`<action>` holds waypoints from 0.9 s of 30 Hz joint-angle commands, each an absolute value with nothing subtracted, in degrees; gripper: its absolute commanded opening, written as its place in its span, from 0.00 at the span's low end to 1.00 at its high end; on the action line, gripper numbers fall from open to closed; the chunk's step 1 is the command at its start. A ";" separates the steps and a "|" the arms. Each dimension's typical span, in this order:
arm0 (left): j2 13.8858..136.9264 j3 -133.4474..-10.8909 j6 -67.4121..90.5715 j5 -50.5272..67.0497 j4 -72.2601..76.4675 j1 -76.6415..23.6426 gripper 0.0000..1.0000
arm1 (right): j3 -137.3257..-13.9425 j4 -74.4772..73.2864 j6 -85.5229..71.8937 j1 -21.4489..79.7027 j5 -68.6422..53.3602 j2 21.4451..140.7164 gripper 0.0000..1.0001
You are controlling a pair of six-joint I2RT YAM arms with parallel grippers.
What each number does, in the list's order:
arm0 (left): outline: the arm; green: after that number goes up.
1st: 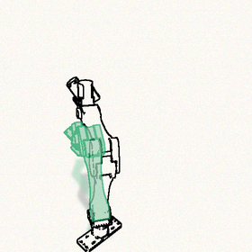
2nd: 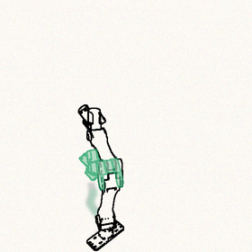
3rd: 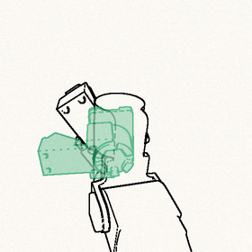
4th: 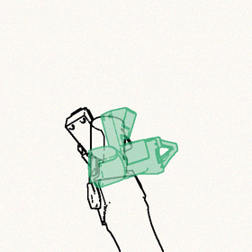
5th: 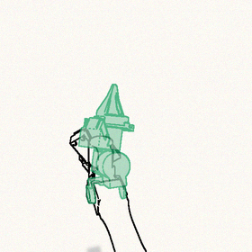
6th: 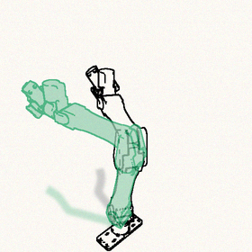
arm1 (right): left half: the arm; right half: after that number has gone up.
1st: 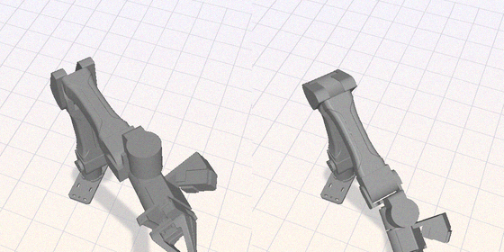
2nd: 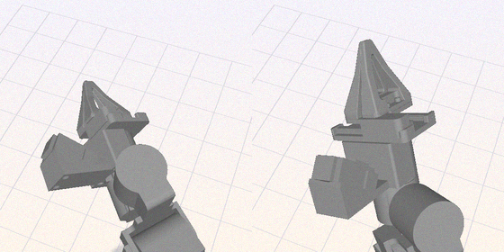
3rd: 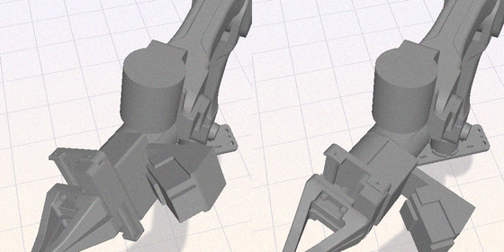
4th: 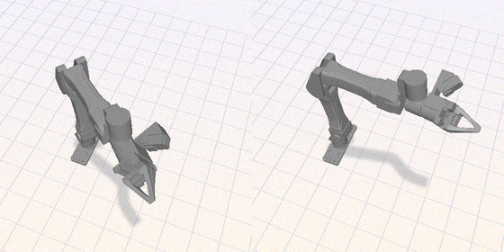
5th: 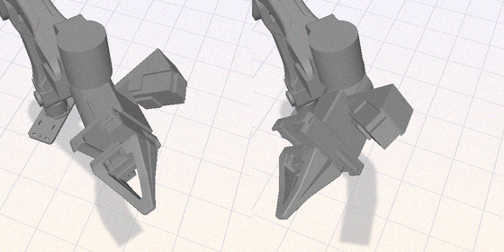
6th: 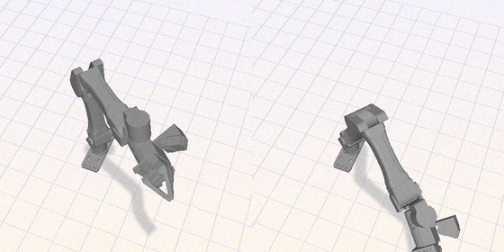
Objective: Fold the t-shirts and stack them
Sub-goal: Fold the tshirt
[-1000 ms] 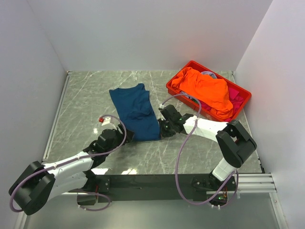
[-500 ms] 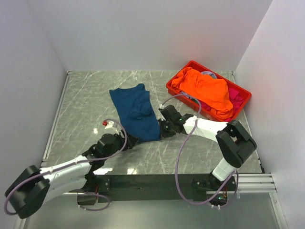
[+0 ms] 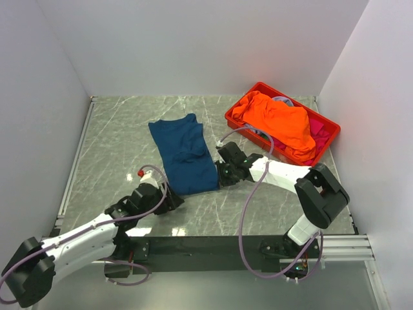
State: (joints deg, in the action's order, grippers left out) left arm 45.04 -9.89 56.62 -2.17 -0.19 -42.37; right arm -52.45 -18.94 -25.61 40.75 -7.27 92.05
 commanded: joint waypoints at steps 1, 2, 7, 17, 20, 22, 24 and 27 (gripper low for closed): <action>41.93 -15.73 58.89 -6.66 -11.68 -42.63 0.71 | -53.00 -20.74 -24.52 41.31 -6.24 87.37 0.00; 41.40 -16.43 58.63 -7.72 -12.56 -42.63 0.74 | -52.56 -20.92 -24.61 41.48 -6.33 86.58 0.00; 46.13 -22.49 56.61 -14.84 -12.41 -41.84 0.86 | -50.28 -21.88 -25.57 44.55 -4.93 84.20 0.00; 61.07 -28.64 46.25 -13.89 -1.15 -27.96 0.86 | -40.09 -18.37 -32.95 53.34 -5.18 79.81 0.00; 63.01 -29.18 42.99 -11.35 3.50 -26.63 0.84 | -39.20 -18.02 -33.57 53.96 -4.31 79.54 0.11; 65.02 -29.79 41.06 -7.32 7.81 -25.32 0.83 | -39.81 -19.24 -33.40 53.88 -2.65 78.84 0.36; 66.70 -30.67 40.00 -5.02 10.09 -24.35 0.82 | -40.95 -20.21 -32.61 52.57 -1.06 78.40 0.46; 68.90 -30.50 38.76 -0.45 11.95 -23.03 0.79 | -43.67 -20.57 -30.77 49.06 -1.05 77.43 0.54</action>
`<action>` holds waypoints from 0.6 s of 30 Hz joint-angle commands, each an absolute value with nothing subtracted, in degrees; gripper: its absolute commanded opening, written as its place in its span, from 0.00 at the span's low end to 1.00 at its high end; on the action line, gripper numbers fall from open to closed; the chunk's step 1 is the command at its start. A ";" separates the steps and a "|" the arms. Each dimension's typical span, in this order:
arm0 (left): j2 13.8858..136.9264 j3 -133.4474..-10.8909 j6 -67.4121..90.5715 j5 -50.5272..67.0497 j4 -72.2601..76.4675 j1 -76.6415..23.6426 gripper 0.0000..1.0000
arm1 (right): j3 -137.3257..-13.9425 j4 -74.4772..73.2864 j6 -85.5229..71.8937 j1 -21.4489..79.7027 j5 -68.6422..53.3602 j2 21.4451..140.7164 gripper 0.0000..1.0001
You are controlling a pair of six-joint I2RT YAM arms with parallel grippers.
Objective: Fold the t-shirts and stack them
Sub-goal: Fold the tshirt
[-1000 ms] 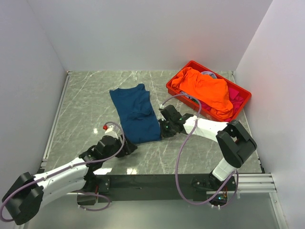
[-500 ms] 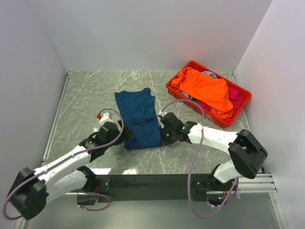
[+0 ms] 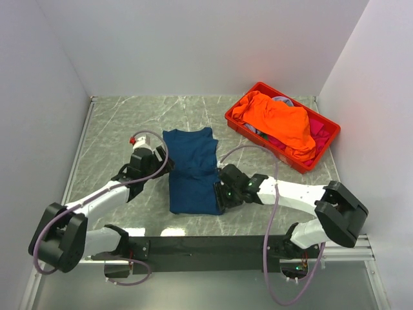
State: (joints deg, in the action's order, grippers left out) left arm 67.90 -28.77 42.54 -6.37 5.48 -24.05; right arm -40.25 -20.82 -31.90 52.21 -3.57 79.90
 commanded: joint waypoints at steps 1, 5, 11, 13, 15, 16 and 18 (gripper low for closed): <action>69.60 -30.15 38.67 0.69 12.82 -22.68 0.78 | -45.16 -19.87 -29.72 48.09 -1.49 77.34 0.55; 71.89 -29.36 38.50 2.37 13.62 -21.97 0.75 | -49.12 -18.11 -27.43 43.51 -4.48 79.97 0.56; 77.51 -30.67 38.76 4.22 14.68 -21.62 0.67 | -53.52 -15.29 -26.02 39.91 -9.22 85.33 0.56; 78.66 -30.94 38.76 4.39 14.59 -21.62 0.64 | -55.02 -14.59 -25.67 38.68 -9.75 86.39 0.56; 78.66 -30.50 38.93 4.92 15.55 -21.62 0.60 | -55.89 -13.98 -25.40 37.36 -10.72 87.89 0.56; 78.49 -30.41 39.02 5.18 15.73 -21.62 0.56 | -56.86 -13.54 -24.79 37.09 -10.81 89.20 0.56; 78.49 -29.97 39.11 5.71 16.17 -21.62 0.55 | -58.79 -13.71 -24.26 35.86 -10.99 90.78 0.56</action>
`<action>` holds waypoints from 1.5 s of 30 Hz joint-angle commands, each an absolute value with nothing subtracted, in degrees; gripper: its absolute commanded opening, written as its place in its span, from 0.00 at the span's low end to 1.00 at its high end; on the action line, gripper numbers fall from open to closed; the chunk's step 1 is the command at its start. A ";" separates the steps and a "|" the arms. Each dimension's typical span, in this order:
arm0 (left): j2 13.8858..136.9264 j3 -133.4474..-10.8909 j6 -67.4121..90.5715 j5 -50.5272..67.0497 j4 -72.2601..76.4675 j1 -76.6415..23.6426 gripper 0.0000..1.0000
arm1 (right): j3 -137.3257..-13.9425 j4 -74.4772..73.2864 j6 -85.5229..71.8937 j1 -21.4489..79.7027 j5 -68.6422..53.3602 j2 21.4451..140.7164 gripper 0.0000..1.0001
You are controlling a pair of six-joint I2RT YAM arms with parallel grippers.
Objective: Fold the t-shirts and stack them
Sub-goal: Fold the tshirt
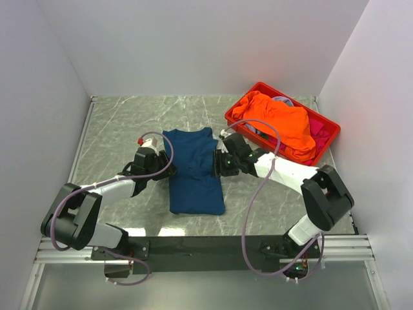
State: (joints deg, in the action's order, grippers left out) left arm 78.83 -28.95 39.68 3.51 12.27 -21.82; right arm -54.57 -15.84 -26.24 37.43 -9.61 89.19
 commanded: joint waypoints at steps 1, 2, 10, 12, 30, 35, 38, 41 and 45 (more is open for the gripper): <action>78.66 -29.97 39.11 6.06 16.35 -21.62 0.55 | -59.41 -13.97 -23.65 35.42 -10.99 92.44 0.56; 78.84 -29.97 39.20 6.33 16.61 -21.62 0.55 | -60.02 -14.15 -23.38 35.07 -11.07 93.16 0.56; 80.77 -29.18 39.73 9.05 19.07 -21.62 0.49 | -63.54 -13.45 -22.24 32.52 -13.00 98.96 0.56; 81.03 -28.74 39.90 10.02 19.77 -21.62 0.47 | -63.37 -13.01 -22.24 32.61 -13.45 99.23 0.56; 82.35 -27.60 40.69 12.66 21.71 -21.62 0.04 | -65.83 -11.69 -21.18 32.43 -16.87 104.85 0.56; 82.53 -27.86 40.69 13.09 21.88 -21.62 0.01 | -65.92 -11.51 -21.01 32.43 -18.37 105.29 0.50; 82.00 -27.34 40.87 14.06 22.93 -21.62 0.00 | -65.22 -10.72 -20.74 32.52 -20.38 105.56 0.41; 80.86 -26.90 41.13 15.20 23.29 -21.62 0.00 | -64.08 -10.02 -20.74 32.52 -21.61 104.77 0.16; 76.75 -25.76 41.39 15.90 22.06 -21.62 0.01 | -61.27 -9.58 -21.18 32.87 -21.98 99.87 0.00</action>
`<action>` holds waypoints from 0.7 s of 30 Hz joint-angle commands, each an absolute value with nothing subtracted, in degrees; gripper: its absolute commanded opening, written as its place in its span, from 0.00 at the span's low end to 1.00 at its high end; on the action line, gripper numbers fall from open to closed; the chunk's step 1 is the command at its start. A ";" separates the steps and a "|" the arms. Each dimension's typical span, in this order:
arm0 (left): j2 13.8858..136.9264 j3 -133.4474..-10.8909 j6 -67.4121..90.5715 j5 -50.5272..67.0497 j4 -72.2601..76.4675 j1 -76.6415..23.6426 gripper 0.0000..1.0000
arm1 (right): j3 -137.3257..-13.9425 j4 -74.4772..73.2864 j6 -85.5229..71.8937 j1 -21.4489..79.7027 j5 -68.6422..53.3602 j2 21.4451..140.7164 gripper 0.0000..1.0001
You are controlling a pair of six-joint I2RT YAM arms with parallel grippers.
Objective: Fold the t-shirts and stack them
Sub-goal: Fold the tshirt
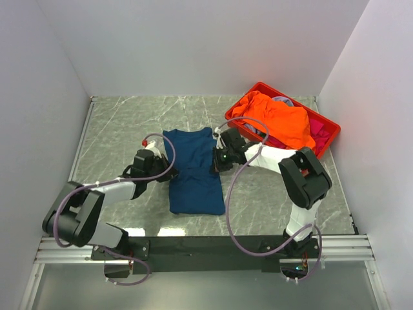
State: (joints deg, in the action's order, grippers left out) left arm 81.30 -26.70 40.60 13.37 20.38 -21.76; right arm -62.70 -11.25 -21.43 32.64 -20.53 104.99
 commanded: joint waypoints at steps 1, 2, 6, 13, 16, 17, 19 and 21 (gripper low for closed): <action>75.68 -25.14 41.66 16.00 21.63 -21.62 0.01 | -60.65 -9.84 -21.27 32.96 -21.54 98.54 0.00; 74.54 -24.79 41.75 16.17 21.10 -21.62 0.01 | -59.43 -10.02 -21.36 33.39 -20.84 97.13 0.00; 65.95 -22.07 42.80 16.96 18.55 -21.62 0.00 | -55.73 -11.42 -21.80 35.15 -19.43 88.10 0.00; 53.36 -15.92 46.14 18.55 12.93 -23.20 0.01 | -49.31 -14.67 -22.50 40.42 -15.31 77.36 0.00; 47.13 -14.68 46.84 17.84 7.66 -24.52 0.01 | -47.11 -17.13 -23.29 44.01 -13.54 72.96 0.00; 45.46 -14.59 46.93 17.93 5.21 -24.87 0.01 | -46.07 -17.66 -23.81 44.90 -12.84 71.91 0.00; 41.15 -14.07 47.63 18.02 2.91 -26.45 0.01 | -45.09 -19.33 -24.61 47.44 -11.96 68.83 0.00; 37.90 -13.71 48.77 17.41 -0.42 -28.81 0.01 | -43.69 -21.00 -25.83 49.12 -11.60 66.63 0.00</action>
State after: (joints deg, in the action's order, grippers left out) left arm 42.02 -14.13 46.65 16.93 4.99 -26.22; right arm -44.73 -17.65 -23.77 46.65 -14.02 70.70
